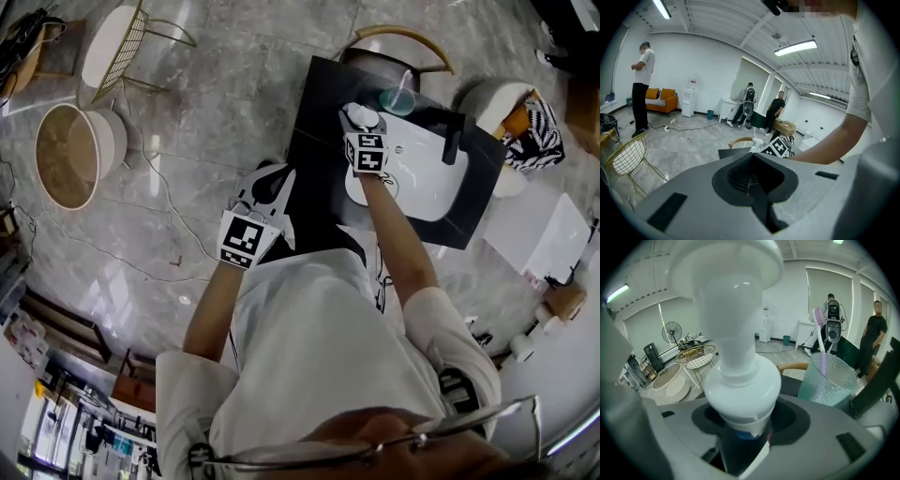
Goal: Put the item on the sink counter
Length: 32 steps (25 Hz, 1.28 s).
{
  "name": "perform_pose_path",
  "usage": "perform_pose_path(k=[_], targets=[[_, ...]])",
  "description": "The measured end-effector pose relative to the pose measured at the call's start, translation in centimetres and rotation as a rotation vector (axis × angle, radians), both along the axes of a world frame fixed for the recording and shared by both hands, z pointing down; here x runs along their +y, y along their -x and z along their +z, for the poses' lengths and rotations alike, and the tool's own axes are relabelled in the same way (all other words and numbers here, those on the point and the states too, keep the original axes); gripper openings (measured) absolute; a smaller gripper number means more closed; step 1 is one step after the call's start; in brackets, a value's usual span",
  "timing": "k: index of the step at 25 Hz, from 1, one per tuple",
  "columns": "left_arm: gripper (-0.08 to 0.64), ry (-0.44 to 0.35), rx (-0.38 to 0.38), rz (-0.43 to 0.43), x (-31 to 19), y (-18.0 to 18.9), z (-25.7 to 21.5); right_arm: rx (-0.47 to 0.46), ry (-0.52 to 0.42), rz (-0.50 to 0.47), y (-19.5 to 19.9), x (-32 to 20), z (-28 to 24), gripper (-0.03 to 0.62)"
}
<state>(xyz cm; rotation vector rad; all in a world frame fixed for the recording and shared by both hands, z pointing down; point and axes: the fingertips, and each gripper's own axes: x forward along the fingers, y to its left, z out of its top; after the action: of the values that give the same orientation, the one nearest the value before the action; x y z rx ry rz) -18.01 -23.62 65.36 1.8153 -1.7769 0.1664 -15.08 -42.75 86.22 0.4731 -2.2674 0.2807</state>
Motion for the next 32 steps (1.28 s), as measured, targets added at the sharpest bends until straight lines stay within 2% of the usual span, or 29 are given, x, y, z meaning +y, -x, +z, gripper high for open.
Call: perform_pose_path(k=[4, 10, 15, 21, 27, 32], targets=[[0.003, 0.004, -0.007, -0.012, 0.3, -0.1, 0.1, 0.004, -0.018, -0.014, 0.1, 0.2, 0.2, 0.258], [0.003, -0.004, -0.032, -0.017, 0.2, -0.4, -0.9, -0.032, 0.015, -0.034, 0.2, 0.4, -0.9, 0.348], [0.003, -0.018, -0.056, -0.036, 0.6, -0.9, -2.4, -0.059, 0.012, -0.048, -0.2, 0.7, -3.2, 0.353], [0.003, -0.028, -0.081, -0.031, 1.2, -2.1, -3.6, -0.134, 0.016, -0.058, -1.6, 1.6, -7.8, 0.351], [0.003, -0.047, -0.06, -0.044, 1.8, -3.6, -5.6, -0.195, -0.006, -0.097, -3.9, 3.4, -13.3, 0.296], [0.003, -0.069, -0.063, 0.009, 2.7, -4.6, -6.8, -0.263, -0.024, -0.072, -6.7, 5.3, -18.1, 0.207]])
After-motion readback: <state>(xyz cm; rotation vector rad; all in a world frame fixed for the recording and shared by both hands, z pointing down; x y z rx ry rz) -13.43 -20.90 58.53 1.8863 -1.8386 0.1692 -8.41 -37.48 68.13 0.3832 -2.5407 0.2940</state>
